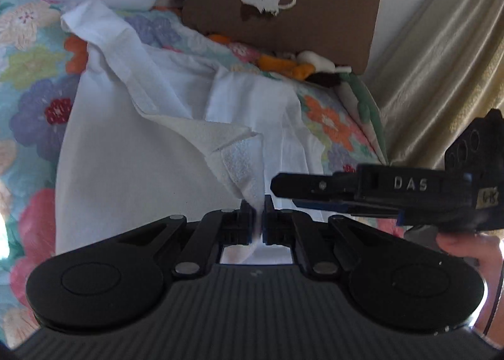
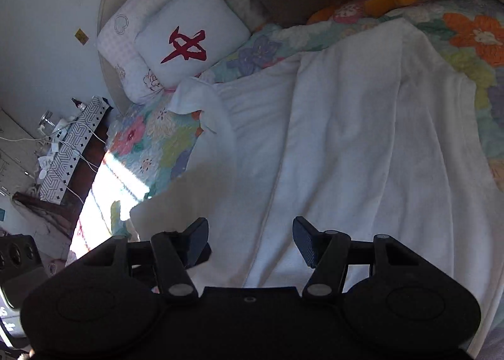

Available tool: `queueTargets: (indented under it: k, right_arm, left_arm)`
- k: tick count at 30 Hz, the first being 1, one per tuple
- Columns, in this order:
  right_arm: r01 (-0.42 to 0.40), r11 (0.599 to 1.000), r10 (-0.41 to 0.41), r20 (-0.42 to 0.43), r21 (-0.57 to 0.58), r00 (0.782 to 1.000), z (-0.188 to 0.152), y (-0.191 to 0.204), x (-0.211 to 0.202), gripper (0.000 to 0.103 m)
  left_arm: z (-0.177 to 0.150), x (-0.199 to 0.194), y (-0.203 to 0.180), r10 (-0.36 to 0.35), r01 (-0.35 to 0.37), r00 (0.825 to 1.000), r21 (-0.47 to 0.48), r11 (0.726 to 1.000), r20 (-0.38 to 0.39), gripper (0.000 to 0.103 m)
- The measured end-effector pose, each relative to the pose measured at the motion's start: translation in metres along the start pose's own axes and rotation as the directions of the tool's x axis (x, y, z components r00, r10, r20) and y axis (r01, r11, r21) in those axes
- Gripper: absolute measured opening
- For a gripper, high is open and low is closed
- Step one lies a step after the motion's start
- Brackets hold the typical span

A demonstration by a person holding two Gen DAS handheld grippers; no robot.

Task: Fold clothes

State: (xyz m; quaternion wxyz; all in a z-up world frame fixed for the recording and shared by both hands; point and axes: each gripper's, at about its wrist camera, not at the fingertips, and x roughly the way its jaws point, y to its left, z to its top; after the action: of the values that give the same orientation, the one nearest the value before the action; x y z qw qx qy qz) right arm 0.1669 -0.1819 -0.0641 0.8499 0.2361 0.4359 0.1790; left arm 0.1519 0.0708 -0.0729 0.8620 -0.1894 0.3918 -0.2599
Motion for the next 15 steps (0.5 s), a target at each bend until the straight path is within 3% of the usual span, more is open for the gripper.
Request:
queueTargets:
  k: [4, 8, 15]
  right_arm:
    - [-0.105, 0.981, 0.107, -0.003, 0.161, 0.994, -0.017, -0.023, 0.015, 0.065]
    - [-0.202, 0.925, 0.202, 0.035, 0.323, 0.979, -0.036, -0.041, 0.023, 0.065]
    - [-0.216, 0.937, 0.211, 0.046, 0.276, 0.976, -0.034, -0.029, 0.023, 0.065]
  left_arm:
    - [-0.016, 0.014, 0.012, -0.030, 0.028, 0.998, -0.046, 0.999, -0.047, 0.005]
    - [-0.018, 0.012, 0.023, -0.059, 0.057, 0.998, -0.068, 0.996, -0.035, 0.005]
    - [-0.025, 0.014, 0.014, -0.058, 0.058, 0.998, 0.005, 0.998, -0.034, 0.005]
